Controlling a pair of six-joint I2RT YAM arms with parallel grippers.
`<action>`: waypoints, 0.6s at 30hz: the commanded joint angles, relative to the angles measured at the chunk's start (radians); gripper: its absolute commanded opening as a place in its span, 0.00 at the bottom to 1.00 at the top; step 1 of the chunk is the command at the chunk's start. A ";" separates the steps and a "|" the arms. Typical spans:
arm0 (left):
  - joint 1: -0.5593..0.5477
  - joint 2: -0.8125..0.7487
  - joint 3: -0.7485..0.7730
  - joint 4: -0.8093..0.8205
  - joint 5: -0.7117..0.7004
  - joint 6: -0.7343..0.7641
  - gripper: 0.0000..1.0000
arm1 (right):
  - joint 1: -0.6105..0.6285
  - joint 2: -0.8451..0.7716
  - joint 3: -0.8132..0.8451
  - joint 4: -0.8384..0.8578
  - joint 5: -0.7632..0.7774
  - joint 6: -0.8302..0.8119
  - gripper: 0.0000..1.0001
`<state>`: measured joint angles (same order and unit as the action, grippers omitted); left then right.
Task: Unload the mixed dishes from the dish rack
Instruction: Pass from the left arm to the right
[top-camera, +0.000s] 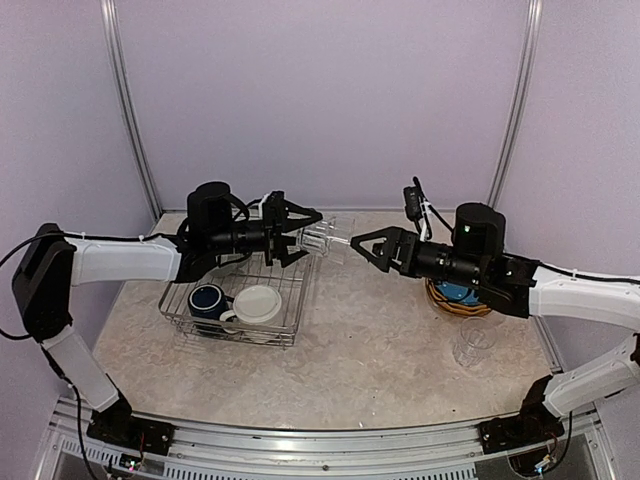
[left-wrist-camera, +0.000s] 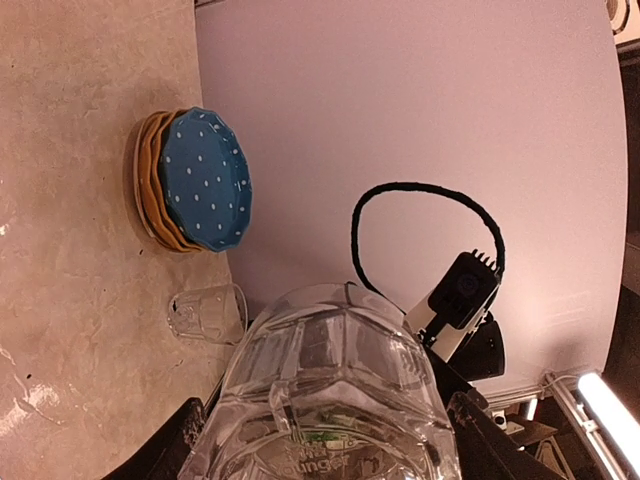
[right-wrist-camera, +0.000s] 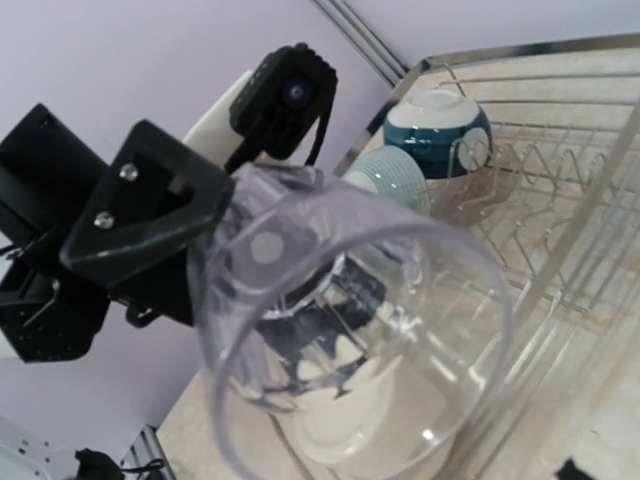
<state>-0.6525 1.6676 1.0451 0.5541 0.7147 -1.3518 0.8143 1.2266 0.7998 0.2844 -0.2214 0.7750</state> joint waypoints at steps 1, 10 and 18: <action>-0.009 -0.032 0.030 -0.013 0.000 0.040 0.29 | 0.006 0.056 0.042 0.052 -0.063 -0.004 0.98; -0.060 0.074 0.079 0.100 0.035 -0.041 0.27 | 0.006 0.141 0.079 0.166 -0.133 0.035 0.58; -0.065 0.097 0.081 0.119 0.044 -0.048 0.36 | 0.006 0.098 0.024 0.212 -0.091 0.054 0.09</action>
<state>-0.7151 1.7649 1.0985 0.6300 0.7483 -1.4101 0.8150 1.3594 0.8482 0.4477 -0.3336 0.8261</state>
